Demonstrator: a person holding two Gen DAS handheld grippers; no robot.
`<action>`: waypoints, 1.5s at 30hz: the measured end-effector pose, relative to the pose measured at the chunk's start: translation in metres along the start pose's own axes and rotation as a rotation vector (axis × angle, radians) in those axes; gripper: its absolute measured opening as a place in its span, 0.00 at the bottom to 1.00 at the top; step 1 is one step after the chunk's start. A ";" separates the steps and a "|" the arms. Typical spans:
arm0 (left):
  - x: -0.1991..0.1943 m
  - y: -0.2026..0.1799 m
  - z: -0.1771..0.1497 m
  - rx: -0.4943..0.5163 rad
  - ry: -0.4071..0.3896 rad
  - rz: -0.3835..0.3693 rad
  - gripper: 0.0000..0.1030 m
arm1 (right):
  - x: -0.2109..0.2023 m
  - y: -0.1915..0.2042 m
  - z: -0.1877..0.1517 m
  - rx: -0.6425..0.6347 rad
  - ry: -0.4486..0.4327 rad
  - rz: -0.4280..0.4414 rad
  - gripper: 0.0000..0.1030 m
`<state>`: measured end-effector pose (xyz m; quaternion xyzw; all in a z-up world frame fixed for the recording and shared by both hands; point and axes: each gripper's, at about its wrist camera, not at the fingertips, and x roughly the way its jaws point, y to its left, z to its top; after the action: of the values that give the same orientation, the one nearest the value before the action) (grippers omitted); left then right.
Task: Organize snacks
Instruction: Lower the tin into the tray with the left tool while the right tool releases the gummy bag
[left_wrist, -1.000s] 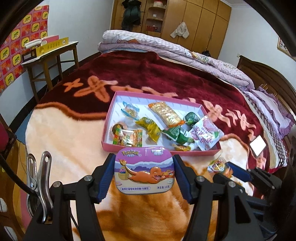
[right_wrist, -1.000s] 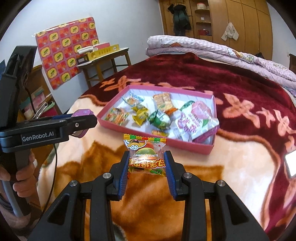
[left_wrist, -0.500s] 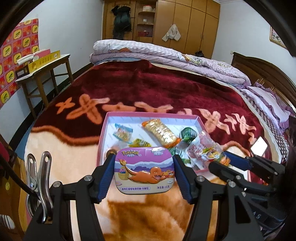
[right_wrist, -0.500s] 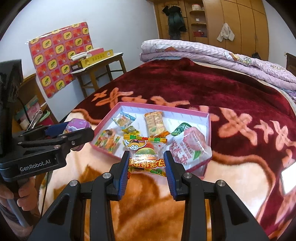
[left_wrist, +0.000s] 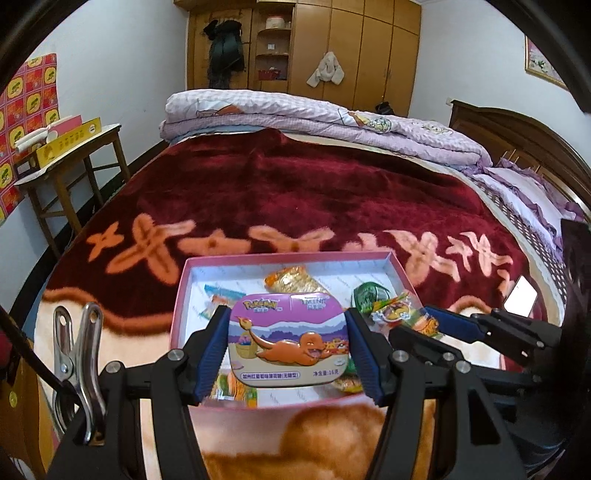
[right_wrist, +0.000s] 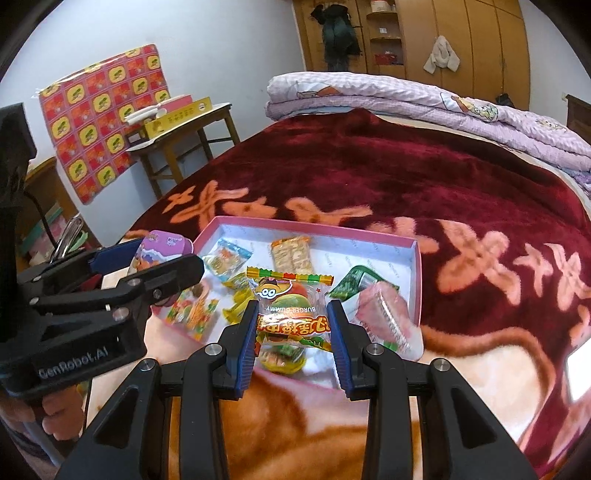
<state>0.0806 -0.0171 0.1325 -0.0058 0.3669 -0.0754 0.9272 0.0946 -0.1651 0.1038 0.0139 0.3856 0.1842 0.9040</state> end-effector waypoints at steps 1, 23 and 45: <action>0.003 0.000 0.001 -0.002 -0.001 -0.003 0.63 | 0.004 -0.002 0.002 -0.001 0.007 -0.005 0.36; 0.080 0.015 -0.011 -0.038 0.087 -0.019 0.63 | 0.062 -0.022 0.011 0.002 0.055 -0.088 0.36; 0.072 0.015 -0.013 -0.052 0.091 -0.010 0.68 | 0.037 -0.021 0.007 0.021 -0.029 -0.049 0.57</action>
<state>0.1252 -0.0115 0.0729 -0.0284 0.4104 -0.0707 0.9087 0.1294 -0.1709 0.0800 0.0166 0.3748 0.1578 0.9134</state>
